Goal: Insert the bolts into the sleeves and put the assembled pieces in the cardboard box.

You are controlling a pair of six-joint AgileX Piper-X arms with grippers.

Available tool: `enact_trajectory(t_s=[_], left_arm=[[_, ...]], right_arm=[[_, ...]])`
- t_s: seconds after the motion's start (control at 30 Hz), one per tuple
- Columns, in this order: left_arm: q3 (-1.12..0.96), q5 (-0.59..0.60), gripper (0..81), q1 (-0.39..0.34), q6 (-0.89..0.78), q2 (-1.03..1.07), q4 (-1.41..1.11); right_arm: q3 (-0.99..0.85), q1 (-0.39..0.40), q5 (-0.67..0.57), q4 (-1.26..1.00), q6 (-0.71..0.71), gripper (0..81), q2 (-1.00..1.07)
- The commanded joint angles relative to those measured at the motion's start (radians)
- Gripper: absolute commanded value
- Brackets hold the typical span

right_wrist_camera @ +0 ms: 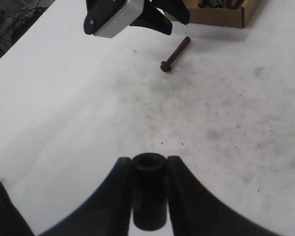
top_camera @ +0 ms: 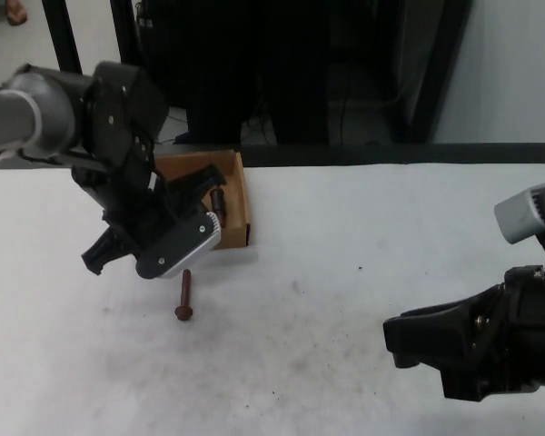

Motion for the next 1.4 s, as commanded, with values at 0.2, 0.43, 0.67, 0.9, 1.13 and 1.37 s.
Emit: enact_trajectory(t_s=[0.2,0.43,0.67,0.9,1.13,1.37], left_arm=[[0.001,0.065,35.4,0.0,0.141,0.006,-0.017],[0.001,0.065,35.4,0.015,0.166,-0.005,0.074],[0.001,0.065,35.4,0.025,0.171,-0.006,0.153],[0.001,0.068,35.4,0.025,0.197,-0.006,0.154],[0.001,0.112,35.4,0.025,0.223,-0.006,0.148],[0.001,0.13,35.4,0.025,0.245,-0.001,0.105]], right_arm=[[0.084,0.003,0.068,-0.138,-0.018,0.3,-0.005],[0.116,0.003,0.111,-0.172,-0.014,0.3,-0.005],[0.121,0.003,0.127,-0.189,-0.014,0.3,-0.005],[0.121,0.003,0.127,-0.193,-0.031,0.3,-0.005],[0.133,0.003,0.149,-0.193,-0.053,0.3,-0.005],[0.152,0.003,0.154,-0.201,-0.051,0.3,-0.005]])
